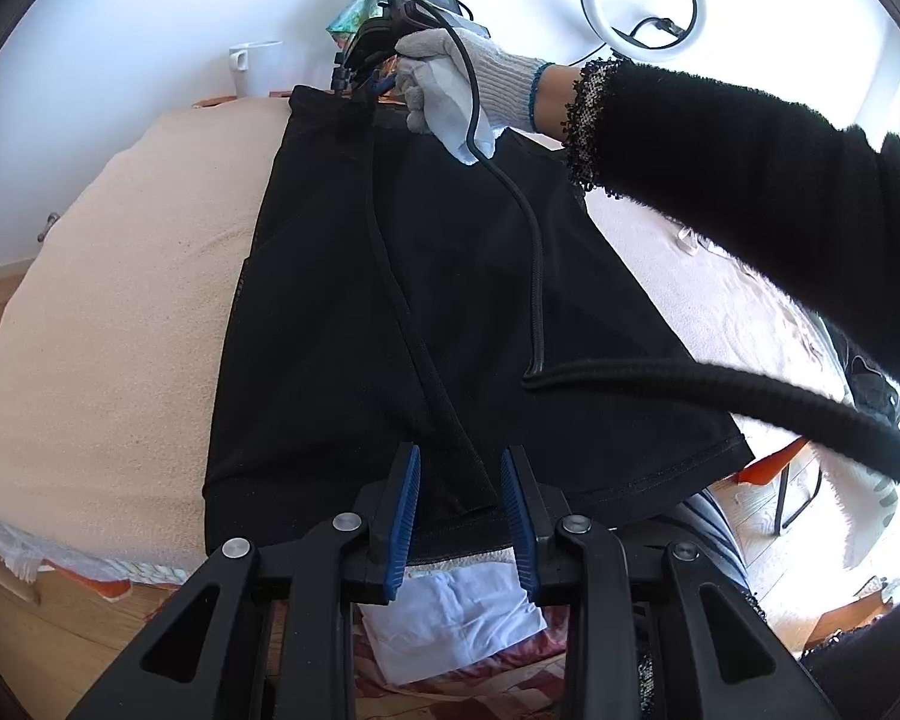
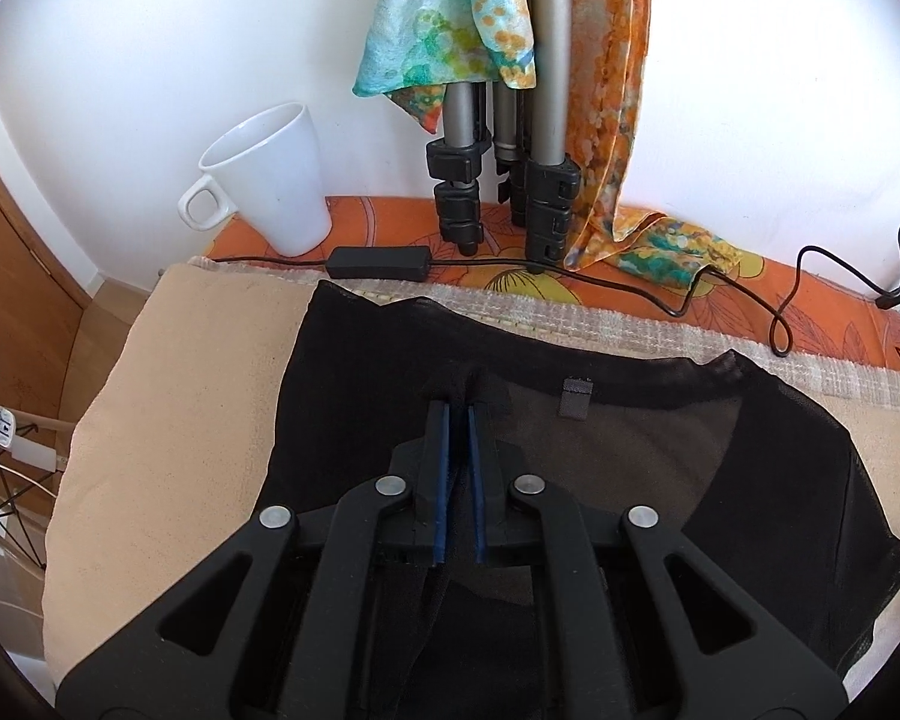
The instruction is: Fold small clothes
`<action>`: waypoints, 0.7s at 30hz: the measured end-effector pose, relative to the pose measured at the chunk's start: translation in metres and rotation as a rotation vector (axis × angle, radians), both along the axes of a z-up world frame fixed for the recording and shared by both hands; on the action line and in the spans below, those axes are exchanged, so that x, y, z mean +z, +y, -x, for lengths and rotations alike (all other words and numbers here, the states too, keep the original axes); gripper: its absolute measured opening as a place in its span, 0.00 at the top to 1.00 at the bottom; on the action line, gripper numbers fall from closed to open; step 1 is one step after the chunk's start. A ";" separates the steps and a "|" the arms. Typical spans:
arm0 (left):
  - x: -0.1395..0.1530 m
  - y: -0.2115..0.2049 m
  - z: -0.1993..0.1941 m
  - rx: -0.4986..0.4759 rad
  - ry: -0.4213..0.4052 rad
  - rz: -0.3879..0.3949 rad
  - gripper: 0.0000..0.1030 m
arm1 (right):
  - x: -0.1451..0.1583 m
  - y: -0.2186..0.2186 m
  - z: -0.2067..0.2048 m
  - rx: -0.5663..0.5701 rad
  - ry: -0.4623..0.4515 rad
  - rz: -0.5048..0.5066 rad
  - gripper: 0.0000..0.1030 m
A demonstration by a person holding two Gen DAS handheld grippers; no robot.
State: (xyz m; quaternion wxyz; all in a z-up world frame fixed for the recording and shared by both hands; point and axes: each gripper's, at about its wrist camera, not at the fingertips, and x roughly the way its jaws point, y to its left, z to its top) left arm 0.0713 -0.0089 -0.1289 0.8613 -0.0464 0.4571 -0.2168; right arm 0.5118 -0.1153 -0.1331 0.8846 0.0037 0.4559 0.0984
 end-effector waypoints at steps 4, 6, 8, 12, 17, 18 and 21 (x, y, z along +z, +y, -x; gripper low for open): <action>0.007 0.009 0.009 0.009 -0.023 -0.041 0.73 | 0.020 -0.017 0.018 -0.018 -0.046 -0.023 0.52; 0.010 0.019 0.016 0.025 -0.042 -0.073 0.73 | 0.035 -0.028 0.029 -0.031 -0.058 -0.047 0.52; 0.014 0.028 0.022 0.044 -0.057 -0.100 0.73 | 0.052 -0.041 0.044 -0.040 -0.077 -0.079 0.52; 0.013 0.043 0.033 0.049 -0.085 -0.183 0.73 | 0.088 -0.067 0.082 -0.037 -0.124 -0.135 0.52; 0.004 0.058 0.040 0.041 -0.092 -0.281 0.73 | 0.119 -0.094 0.141 -0.015 -0.155 -0.187 0.52; 0.002 0.061 0.039 0.041 -0.083 -0.281 0.73 | 0.123 -0.097 0.153 -0.011 -0.160 -0.194 0.52; -0.001 0.073 0.038 0.053 -0.066 -0.264 0.73 | 0.129 -0.107 0.190 0.006 -0.155 -0.222 0.52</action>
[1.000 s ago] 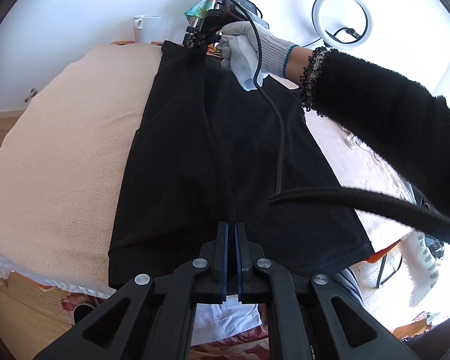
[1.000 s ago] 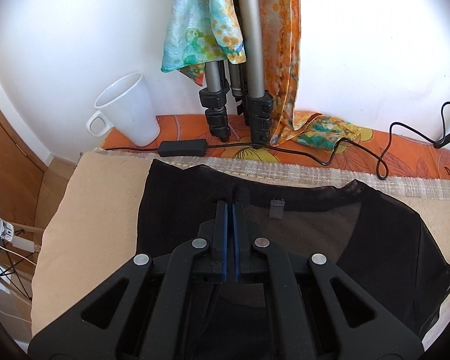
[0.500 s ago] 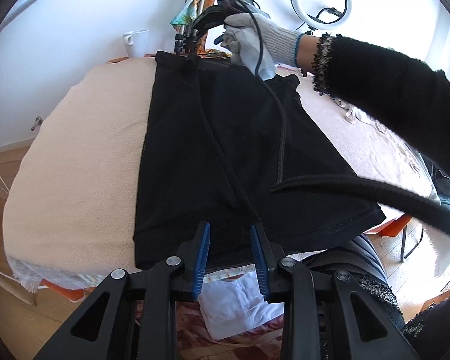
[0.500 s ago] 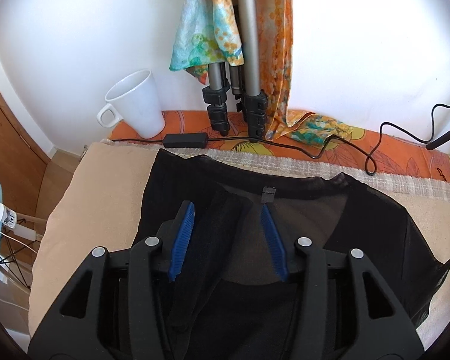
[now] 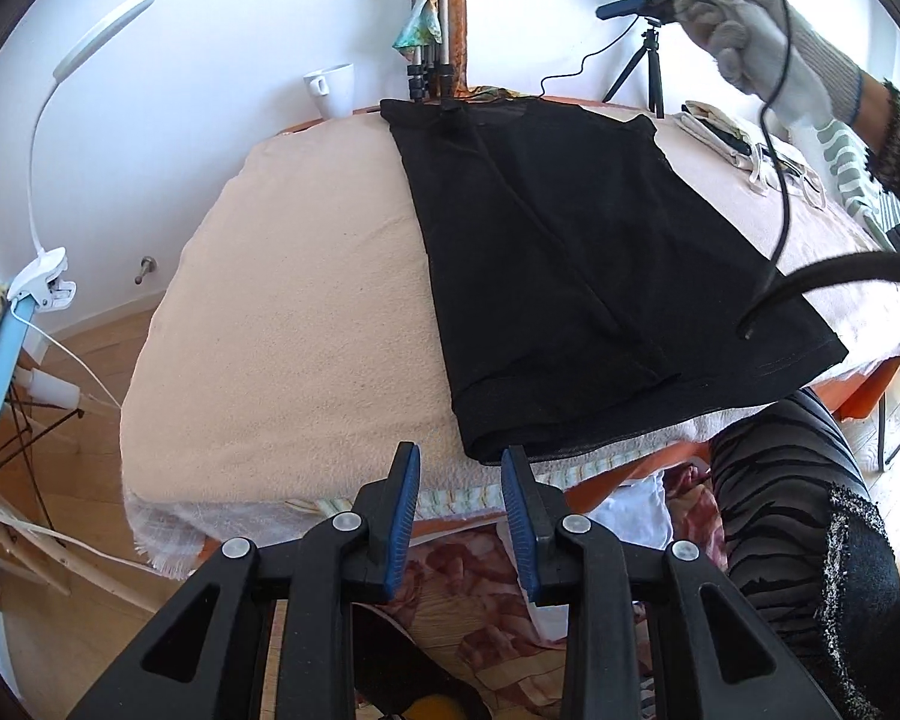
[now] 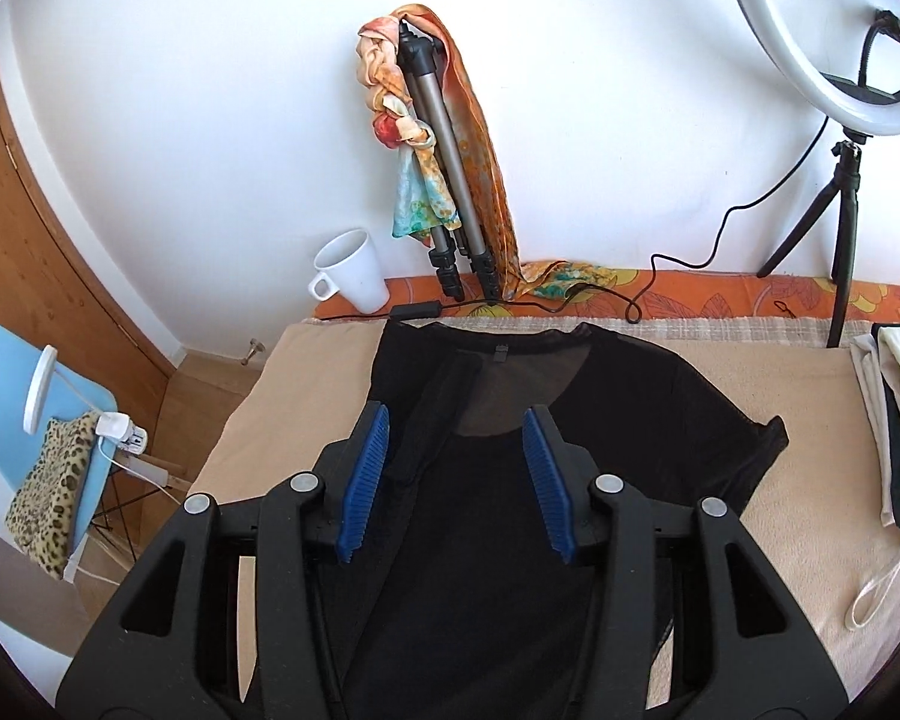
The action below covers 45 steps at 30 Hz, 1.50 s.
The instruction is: Fold small clothes
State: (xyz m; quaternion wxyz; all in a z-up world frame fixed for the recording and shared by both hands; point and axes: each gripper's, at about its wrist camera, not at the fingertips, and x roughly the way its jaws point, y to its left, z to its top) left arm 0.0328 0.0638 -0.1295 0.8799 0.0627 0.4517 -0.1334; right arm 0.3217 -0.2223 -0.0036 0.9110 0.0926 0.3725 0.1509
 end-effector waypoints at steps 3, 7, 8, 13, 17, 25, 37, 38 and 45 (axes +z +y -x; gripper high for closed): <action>0.000 0.012 -0.006 0.026 0.034 0.074 0.71 | -0.004 -0.002 0.040 0.042 0.035 -0.020 0.52; -0.005 0.029 -0.023 0.073 0.116 0.245 0.69 | -0.027 0.010 0.099 0.136 0.103 -0.033 0.52; -0.008 0.033 -0.028 0.088 0.142 0.286 0.69 | -0.034 0.015 0.113 0.163 0.120 -0.036 0.52; -0.024 0.050 -0.045 0.168 0.261 0.480 0.67 | -0.095 0.049 0.177 0.295 0.251 -0.048 0.52; -0.028 0.060 -0.050 0.217 0.286 0.566 0.69 | -0.133 0.070 0.198 0.346 0.311 -0.055 0.53; -0.045 0.067 -0.054 0.243 0.354 0.656 0.76 | -0.168 0.072 0.206 0.353 0.447 -0.181 0.60; -0.026 0.057 -0.041 0.185 0.243 0.587 0.99 | -0.172 0.071 0.209 0.344 0.488 -0.260 0.94; -0.026 0.058 -0.039 0.186 0.231 0.582 0.99 | -0.171 0.069 0.210 0.347 0.486 -0.278 0.95; -0.045 0.057 -0.041 0.212 0.283 0.505 0.99 | -0.182 0.077 0.212 0.350 0.498 -0.239 0.95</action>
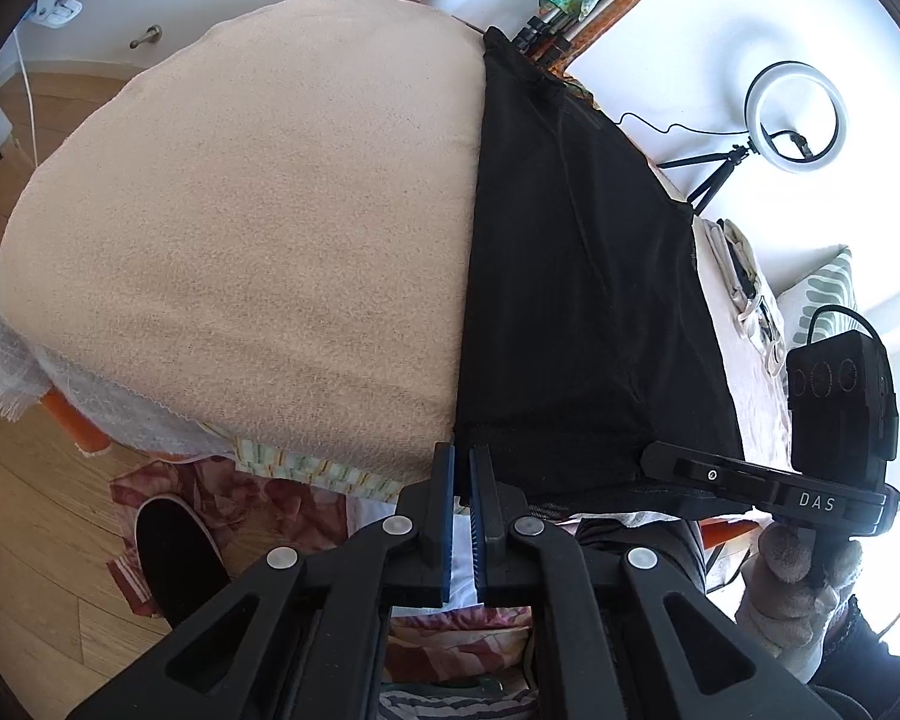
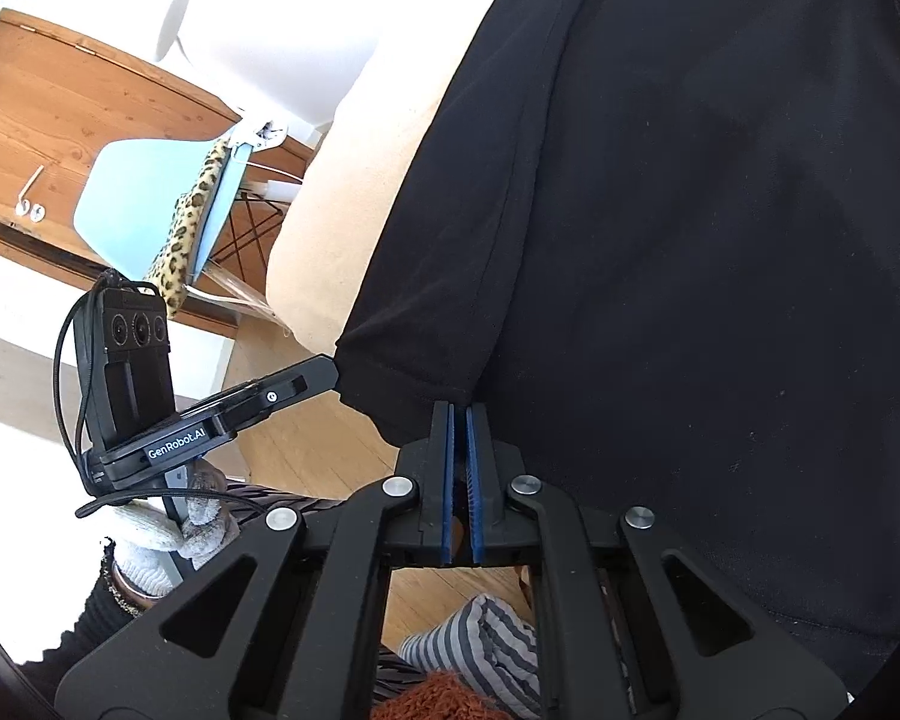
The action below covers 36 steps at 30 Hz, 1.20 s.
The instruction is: Fold small clothes
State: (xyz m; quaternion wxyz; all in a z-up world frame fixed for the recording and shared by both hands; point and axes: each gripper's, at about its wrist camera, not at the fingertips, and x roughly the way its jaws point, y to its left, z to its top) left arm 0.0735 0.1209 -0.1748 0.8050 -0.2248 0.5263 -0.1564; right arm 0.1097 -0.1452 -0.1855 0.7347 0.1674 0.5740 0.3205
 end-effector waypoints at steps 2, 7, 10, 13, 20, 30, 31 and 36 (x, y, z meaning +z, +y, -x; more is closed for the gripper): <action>0.006 -0.001 0.003 0.001 -0.029 -0.041 0.96 | 0.000 0.003 0.000 -0.002 -0.003 0.005 0.95; 0.027 -0.001 0.013 0.024 -0.126 -0.109 0.79 | 0.014 -0.003 0.009 0.028 -0.082 0.030 0.94; 0.043 -0.009 0.021 0.031 -0.209 -0.157 0.73 | 0.031 -0.015 0.021 0.032 -0.173 0.063 0.90; 0.056 -0.027 0.029 0.000 -0.277 -0.209 0.66 | 0.048 -0.031 0.031 -0.001 -0.247 0.076 0.75; 0.074 -0.090 0.043 -0.122 -0.390 -0.243 0.57 | 0.084 -0.087 0.048 -0.119 -0.389 0.095 0.54; 0.066 -0.206 0.057 -0.397 -0.451 -0.243 0.52 | 0.099 -0.197 0.046 -0.358 -0.400 0.072 0.44; 0.064 -0.217 0.059 -0.423 -0.454 -0.243 0.53 | 0.098 -0.207 0.046 -0.382 -0.397 0.068 0.44; 0.052 -0.264 0.056 -0.514 -0.431 -0.206 0.55 | 0.086 -0.250 0.038 -0.471 -0.353 0.040 0.44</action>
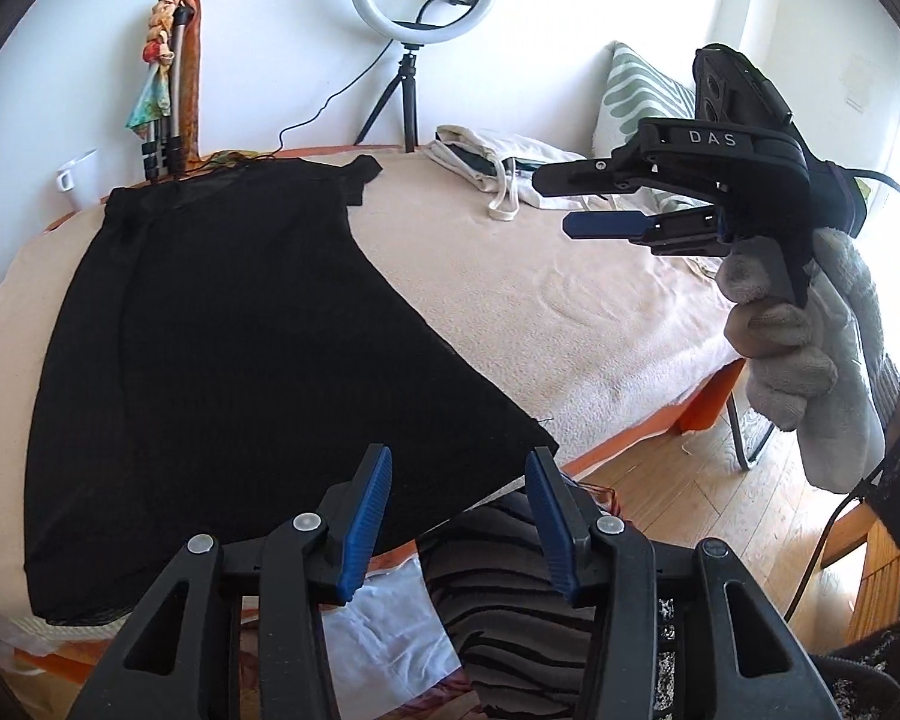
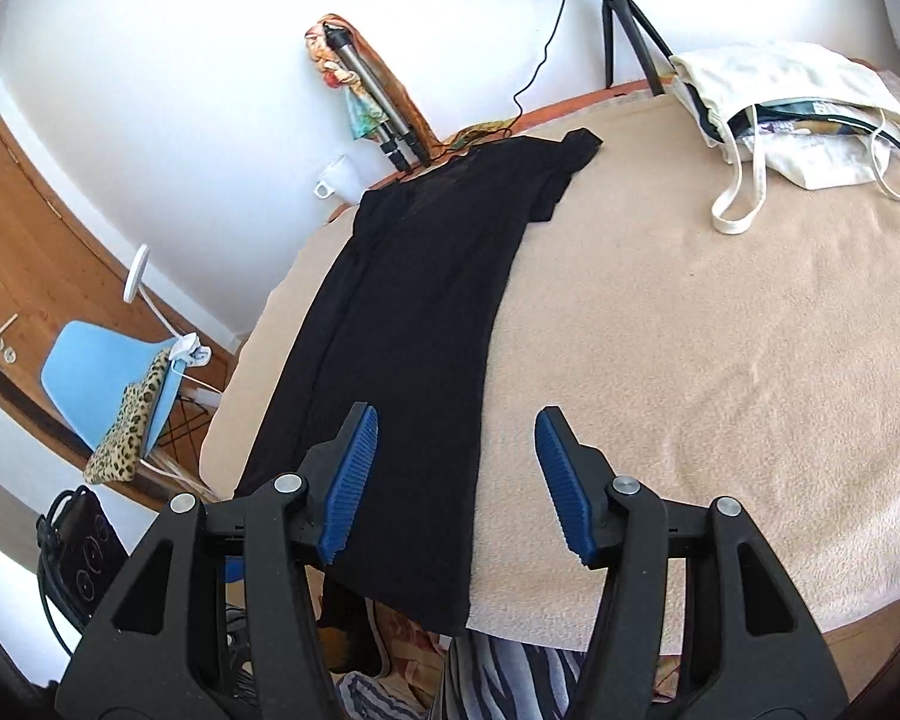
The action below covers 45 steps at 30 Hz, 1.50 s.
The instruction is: Fold small clothes
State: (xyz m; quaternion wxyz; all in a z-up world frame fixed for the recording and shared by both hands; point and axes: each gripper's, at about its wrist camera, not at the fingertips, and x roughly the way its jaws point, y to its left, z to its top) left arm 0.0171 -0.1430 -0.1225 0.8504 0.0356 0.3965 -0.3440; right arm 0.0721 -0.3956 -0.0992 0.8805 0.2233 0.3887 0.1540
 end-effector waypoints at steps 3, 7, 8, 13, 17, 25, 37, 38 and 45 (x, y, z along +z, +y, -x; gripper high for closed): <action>-0.007 -0.022 -0.002 -0.038 0.032 0.007 0.55 | -0.007 -0.021 -0.005 -0.034 0.014 -0.021 0.44; -0.015 -0.041 -0.005 -0.063 0.066 -0.007 0.54 | -0.014 -0.043 -0.017 -0.055 0.035 -0.050 0.44; -0.017 -0.044 -0.005 -0.066 0.066 -0.015 0.54 | -0.015 -0.047 -0.020 -0.056 0.039 -0.056 0.44; -0.028 -0.058 -0.010 -0.064 0.050 -0.073 0.55 | -0.017 -0.059 -0.042 -0.055 0.050 -0.068 0.44; -0.037 -0.067 -0.015 -0.059 0.043 -0.113 0.59 | -0.018 -0.062 -0.063 -0.040 0.057 -0.076 0.44; -0.040 -0.070 -0.023 -0.053 0.012 -0.149 0.91 | -0.019 -0.053 -0.123 -0.003 0.073 -0.049 0.44; -0.009 -0.037 -0.038 0.025 0.095 0.064 0.95 | -0.052 -0.029 -0.243 -0.053 0.196 -0.177 0.44; -0.008 -0.036 -0.038 0.027 0.096 0.069 0.95 | -0.057 -0.029 -0.251 -0.066 0.214 -0.196 0.44; -0.007 -0.030 -0.038 0.034 0.113 0.096 0.95 | -0.077 -0.021 -0.287 -0.123 0.286 -0.244 0.44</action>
